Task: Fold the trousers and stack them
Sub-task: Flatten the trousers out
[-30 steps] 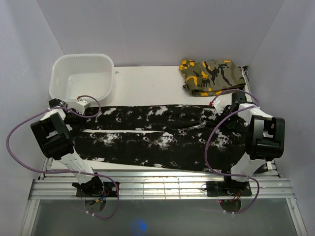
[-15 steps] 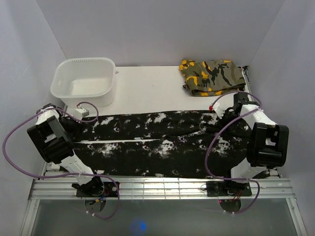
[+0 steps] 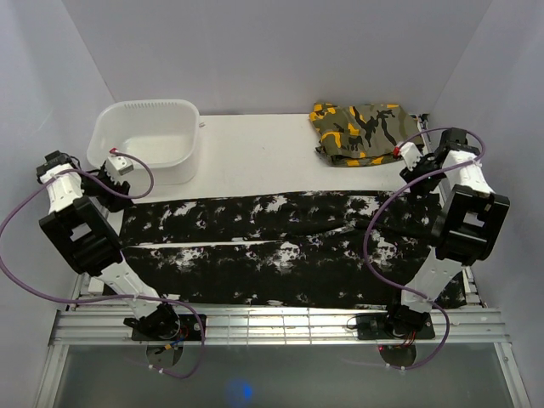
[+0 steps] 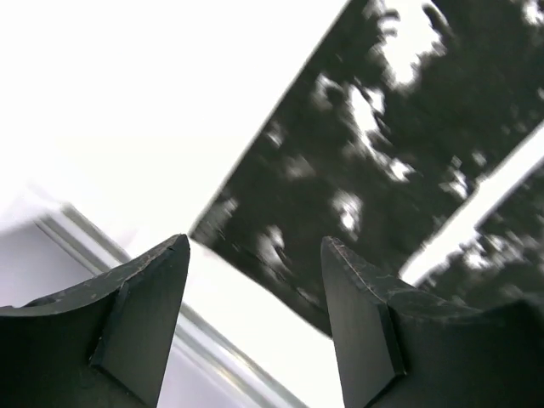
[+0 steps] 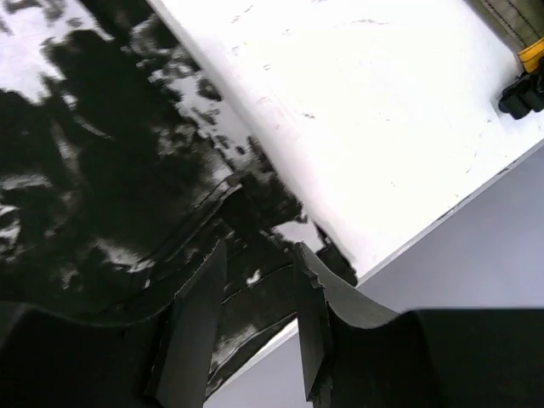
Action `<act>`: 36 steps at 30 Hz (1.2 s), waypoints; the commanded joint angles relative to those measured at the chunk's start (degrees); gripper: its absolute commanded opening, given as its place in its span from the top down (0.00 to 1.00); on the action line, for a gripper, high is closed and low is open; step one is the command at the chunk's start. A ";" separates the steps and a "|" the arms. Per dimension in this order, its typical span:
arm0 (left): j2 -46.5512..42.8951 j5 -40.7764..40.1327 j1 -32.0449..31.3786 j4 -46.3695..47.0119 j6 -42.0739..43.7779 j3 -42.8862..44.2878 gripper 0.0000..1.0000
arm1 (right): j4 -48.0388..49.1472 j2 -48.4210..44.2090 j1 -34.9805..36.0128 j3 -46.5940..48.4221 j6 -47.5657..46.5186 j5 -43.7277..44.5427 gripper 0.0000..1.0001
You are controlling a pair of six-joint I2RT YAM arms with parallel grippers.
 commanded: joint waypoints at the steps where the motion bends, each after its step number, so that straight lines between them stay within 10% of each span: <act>1: -0.26 10.38 0.16 9.78 -1.36 0.05 0.28 | -5.44 2.86 -0.56 5.82 -1.90 -3.63 0.56; 15: 13.70 1.51 -12.32 45.67 -39.35 3.45 0.27 | -3.60 8.75 -1.52 12.66 1.98 -0.56 0.59; 25: 10.90 9.76 -4.43 6.94 -3.26 14.10 0.28 | -8.17 12.79 -3.55 16.80 -9.62 -1.96 0.49; 36: 15.64 3.36 -3.18 -7.16 6.71 12.00 0.27 | -12.48 20.17 -3.46 23.30 -13.58 -4.77 0.33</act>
